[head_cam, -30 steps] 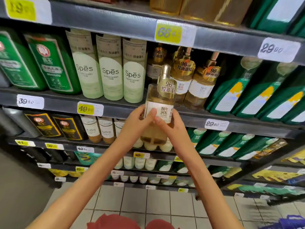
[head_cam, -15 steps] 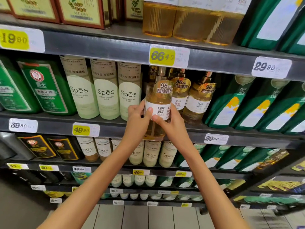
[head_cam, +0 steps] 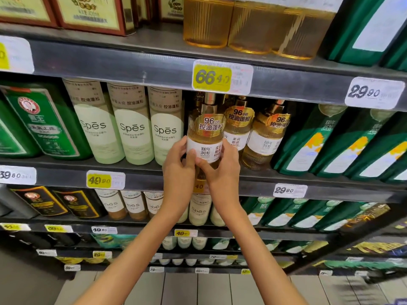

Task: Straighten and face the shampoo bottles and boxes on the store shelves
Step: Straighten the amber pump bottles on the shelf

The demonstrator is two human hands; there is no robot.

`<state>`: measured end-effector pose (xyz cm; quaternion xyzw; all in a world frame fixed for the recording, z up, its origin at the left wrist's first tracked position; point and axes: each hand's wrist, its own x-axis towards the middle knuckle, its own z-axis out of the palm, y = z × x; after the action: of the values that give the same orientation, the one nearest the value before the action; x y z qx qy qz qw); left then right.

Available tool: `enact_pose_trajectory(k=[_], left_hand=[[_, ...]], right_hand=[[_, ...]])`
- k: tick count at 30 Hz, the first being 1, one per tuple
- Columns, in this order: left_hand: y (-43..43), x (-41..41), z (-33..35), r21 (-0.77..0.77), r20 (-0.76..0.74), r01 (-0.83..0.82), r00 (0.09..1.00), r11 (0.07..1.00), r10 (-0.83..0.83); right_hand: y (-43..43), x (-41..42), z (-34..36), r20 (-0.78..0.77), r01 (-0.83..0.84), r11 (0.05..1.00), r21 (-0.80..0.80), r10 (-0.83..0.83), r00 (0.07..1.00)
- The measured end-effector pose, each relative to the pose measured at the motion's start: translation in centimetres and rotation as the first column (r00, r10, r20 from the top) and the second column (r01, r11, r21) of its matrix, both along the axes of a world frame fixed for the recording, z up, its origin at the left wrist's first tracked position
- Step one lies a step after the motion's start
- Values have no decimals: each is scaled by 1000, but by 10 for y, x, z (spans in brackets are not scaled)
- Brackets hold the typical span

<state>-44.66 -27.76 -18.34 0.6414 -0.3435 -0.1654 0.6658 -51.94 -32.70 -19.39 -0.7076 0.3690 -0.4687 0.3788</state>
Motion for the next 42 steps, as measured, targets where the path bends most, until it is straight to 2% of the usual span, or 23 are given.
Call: enact_pose_trajectory(k=[2,4,8,14,25,30,42], left_hand=[[1,-2,-4,1,10,-41,999,999,41],[3,-1,-6,6,31,-43,999,999,43],[3,5,-5,49,8,22,1000,999,-22],[0,6,-5,86,-7,27,1000,996,-26],[-4,8,-9,114,-40,63,997,991,-59],[-5,9,-20,159,8,49,999,986,-51],[-11,13,-22,199,51,19,998,980,-30]], right_hand=[[1,5,-2,84,41,997,64,-47,995],[2,11,-5,124,81,995,60,-88,988],[2,22,-11,121,181,984,-4,-179,976],[-3,31,-15,142,237,971,22,-238,961],[-1,26,-29,132,277,960,-35,-271,954],[-2,28,-32,116,256,966,34,-258,959],[-4,25,-29,66,252,966,65,-256,965]])
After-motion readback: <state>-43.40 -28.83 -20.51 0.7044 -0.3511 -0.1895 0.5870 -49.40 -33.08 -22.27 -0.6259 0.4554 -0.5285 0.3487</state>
